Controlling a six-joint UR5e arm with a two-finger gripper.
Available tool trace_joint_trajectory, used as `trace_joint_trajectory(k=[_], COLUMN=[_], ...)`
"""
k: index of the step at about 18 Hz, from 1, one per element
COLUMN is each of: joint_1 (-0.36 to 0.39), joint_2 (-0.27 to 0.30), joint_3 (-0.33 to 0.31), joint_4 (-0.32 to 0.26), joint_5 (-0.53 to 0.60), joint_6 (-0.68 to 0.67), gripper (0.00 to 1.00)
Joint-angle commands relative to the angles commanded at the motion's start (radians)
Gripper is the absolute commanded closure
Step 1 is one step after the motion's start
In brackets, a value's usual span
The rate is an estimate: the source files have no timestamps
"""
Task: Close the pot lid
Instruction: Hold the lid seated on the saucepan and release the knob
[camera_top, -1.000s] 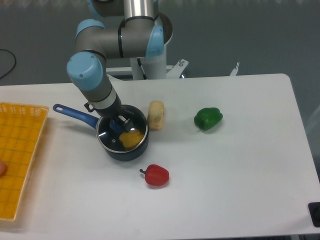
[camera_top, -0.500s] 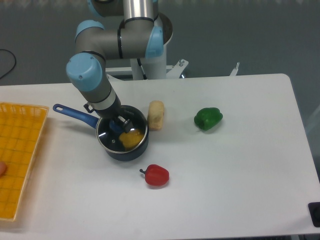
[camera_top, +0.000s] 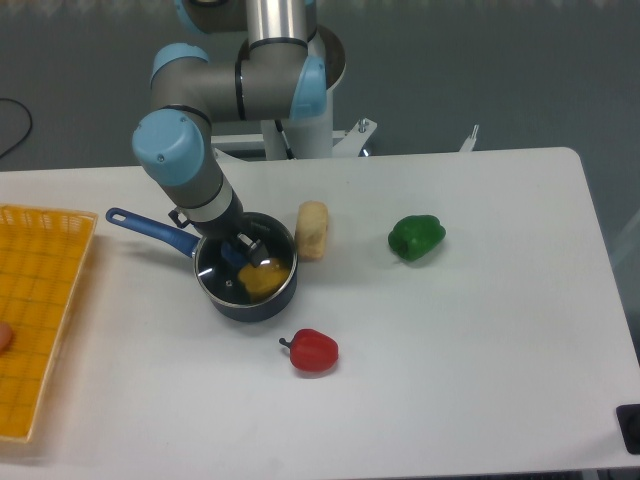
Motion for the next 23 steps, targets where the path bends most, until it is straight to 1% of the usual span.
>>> trace_joint_trajectory(k=[11, 16, 18, 20, 21, 22, 23], joint_1=[-0.008, -0.009, -0.009, -0.009, -0.009, -0.009, -0.009], joint_2=[-0.002, -0.002, -0.003, -0.003, -0.003, -0.005, -0.011], joint_3=[-0.006, -0.012, -0.009, -0.009, -0.011, -0.008, -0.005], joint_4=[0.002, 0.002, 0.002, 0.002, 0.002, 0.002, 0.002], joint_5=[0.002, 0.02, 0.02, 0.021, 0.021, 0.021, 0.021], joint_6=[0.002, 0.002, 0.002, 0.0, -0.003, -0.003, -0.003], gripper=[0.5, 0.5, 0.46, 0.45, 0.4, 0.25, 0.14])
